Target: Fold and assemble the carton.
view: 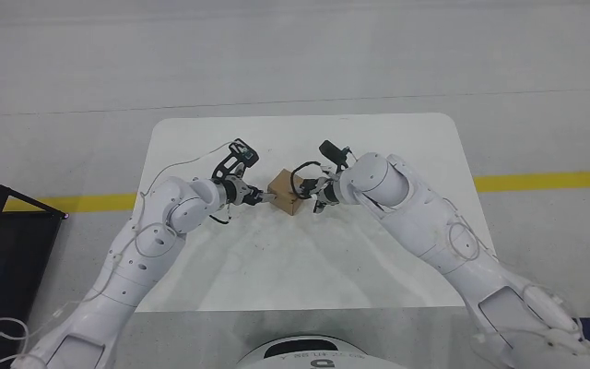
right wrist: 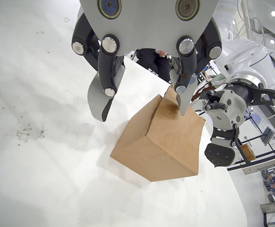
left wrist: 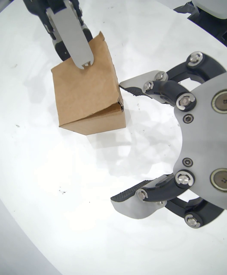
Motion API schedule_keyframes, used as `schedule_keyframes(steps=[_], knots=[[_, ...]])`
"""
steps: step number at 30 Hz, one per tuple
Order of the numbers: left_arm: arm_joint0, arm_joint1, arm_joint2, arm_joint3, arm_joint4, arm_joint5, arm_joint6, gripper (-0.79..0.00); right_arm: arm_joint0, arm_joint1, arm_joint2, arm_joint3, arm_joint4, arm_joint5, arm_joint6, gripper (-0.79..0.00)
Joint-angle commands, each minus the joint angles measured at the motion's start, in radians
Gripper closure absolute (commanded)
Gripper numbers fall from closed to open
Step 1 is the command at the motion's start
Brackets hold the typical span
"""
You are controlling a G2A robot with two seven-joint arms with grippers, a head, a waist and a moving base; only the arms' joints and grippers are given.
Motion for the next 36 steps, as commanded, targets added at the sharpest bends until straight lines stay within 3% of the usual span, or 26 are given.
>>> schedule_keyframes(steps=[1,36], knots=[[-0.002,-0.001,-0.001,0.0,-0.005,0.004,0.001,-0.785,0.001,0.0,-0.001,-0.001,-0.002,0.003,-0.001,-0.585],[-0.004,-0.012,-0.005,0.015,-0.014,0.024,-0.011,-0.785,0.015,-0.009,-0.027,0.002,-0.043,0.078,-0.025,-0.557]])
